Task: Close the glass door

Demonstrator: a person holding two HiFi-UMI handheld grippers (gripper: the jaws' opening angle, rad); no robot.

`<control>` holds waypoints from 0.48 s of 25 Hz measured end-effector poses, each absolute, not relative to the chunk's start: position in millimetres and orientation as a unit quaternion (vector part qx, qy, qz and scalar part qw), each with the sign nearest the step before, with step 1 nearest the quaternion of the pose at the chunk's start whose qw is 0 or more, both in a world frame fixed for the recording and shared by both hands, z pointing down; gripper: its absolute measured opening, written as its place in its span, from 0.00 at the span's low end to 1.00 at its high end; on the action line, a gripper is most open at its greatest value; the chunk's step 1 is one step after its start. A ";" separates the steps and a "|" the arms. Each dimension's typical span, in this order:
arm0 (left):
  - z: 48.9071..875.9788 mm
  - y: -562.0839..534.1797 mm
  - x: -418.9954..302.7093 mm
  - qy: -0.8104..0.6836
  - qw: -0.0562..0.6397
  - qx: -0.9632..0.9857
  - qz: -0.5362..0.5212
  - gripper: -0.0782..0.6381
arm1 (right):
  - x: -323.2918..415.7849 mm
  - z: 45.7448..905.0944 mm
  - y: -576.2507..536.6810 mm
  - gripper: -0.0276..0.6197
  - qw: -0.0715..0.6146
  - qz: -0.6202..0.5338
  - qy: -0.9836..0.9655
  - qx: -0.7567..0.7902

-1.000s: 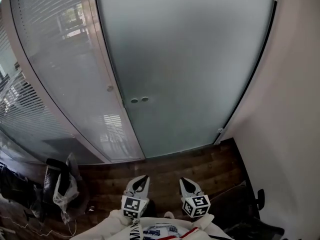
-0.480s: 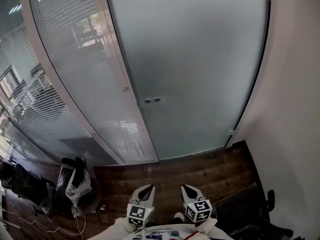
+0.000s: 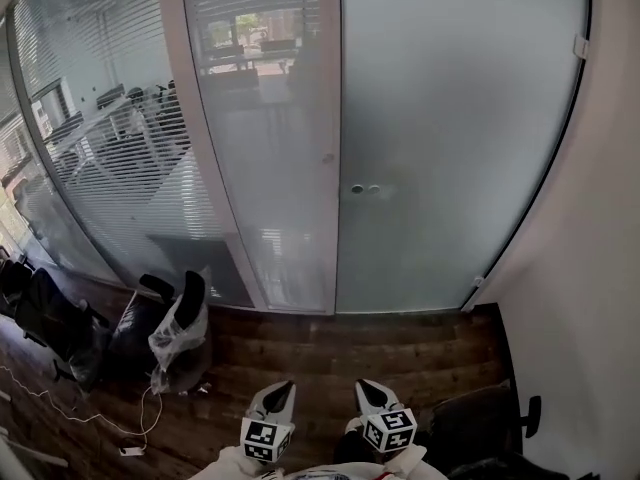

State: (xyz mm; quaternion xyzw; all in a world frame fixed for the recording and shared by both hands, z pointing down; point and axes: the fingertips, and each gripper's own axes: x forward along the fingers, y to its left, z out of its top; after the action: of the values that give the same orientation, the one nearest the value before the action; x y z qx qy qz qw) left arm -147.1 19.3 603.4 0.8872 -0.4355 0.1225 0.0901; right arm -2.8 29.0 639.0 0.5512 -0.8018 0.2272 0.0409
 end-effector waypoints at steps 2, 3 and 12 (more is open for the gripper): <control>612.6 43.7 -194.3 -0.462 0.106 0.872 0.125 0.11 | -41.1 640.1 54.4 0.05 0.047 0.229 -0.809 0.540; 614.7 54.6 -212.3 -0.472 0.113 0.866 0.123 0.11 | -57.3 642.0 67.4 0.05 0.051 0.231 -0.811 0.535; 589.8 128.4 -231.6 -0.445 0.086 0.888 0.084 0.11 | -104.8 624.8 147.9 0.05 0.056 0.199 -0.813 0.544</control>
State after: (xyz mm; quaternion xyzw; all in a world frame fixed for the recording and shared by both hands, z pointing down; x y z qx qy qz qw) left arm -231.6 128.4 589.8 0.8876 -0.4446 0.0843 0.0863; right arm -104.8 147.9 624.8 0.5437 -0.8134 0.1990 0.0560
